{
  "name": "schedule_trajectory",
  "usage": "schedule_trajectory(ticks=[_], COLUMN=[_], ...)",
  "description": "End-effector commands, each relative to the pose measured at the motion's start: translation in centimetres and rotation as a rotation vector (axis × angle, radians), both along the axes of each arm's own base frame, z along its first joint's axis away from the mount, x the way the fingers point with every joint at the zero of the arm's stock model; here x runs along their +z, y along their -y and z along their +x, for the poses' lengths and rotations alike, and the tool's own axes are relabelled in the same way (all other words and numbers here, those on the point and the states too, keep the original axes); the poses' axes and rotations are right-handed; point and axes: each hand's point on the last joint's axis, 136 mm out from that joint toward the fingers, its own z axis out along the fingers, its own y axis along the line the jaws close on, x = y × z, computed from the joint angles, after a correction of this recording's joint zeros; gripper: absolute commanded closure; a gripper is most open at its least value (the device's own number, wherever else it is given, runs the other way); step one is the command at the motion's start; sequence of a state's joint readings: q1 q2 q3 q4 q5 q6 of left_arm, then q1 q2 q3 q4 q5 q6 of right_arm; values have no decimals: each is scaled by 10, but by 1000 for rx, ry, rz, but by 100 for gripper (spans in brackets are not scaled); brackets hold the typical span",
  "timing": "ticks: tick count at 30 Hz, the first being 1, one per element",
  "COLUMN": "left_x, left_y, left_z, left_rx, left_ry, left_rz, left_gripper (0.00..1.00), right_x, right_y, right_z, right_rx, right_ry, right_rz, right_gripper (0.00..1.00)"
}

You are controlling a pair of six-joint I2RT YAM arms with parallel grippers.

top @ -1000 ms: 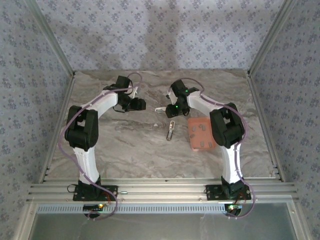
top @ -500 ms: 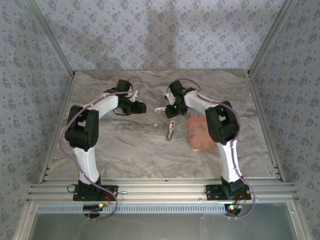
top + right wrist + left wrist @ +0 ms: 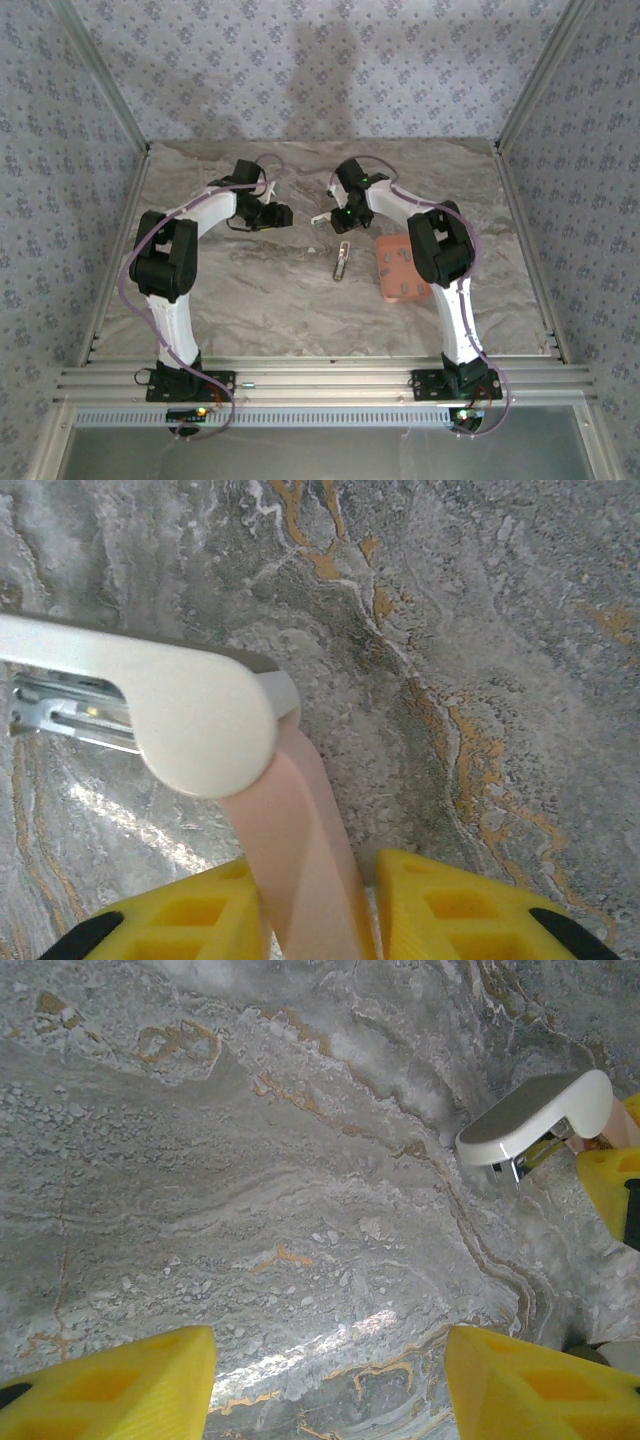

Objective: Load the staples into the stapler

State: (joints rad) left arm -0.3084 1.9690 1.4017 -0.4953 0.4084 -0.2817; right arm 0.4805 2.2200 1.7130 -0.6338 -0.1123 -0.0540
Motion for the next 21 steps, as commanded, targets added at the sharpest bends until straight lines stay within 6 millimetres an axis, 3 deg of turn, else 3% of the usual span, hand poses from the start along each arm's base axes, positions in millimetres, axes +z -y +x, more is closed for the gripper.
schedule_trajectory(ticks=[1, 11, 21], left_x=[21, 29, 49], left_y=[2, 3, 1], left_z=[-3, -5, -11], left_rx=[-7, -17, -21], left_ry=[29, 37, 49], left_rz=[-35, -40, -74], left_gripper=[38, 39, 40], right_x=[-5, 12, 53], right_y=[-4, -4, -4], right_z=[0, -4, -25], right_rx=[35, 53, 70], right_ry=[0, 1, -96], right_rz=[-20, -23, 55], right_gripper=[71, 80, 86])
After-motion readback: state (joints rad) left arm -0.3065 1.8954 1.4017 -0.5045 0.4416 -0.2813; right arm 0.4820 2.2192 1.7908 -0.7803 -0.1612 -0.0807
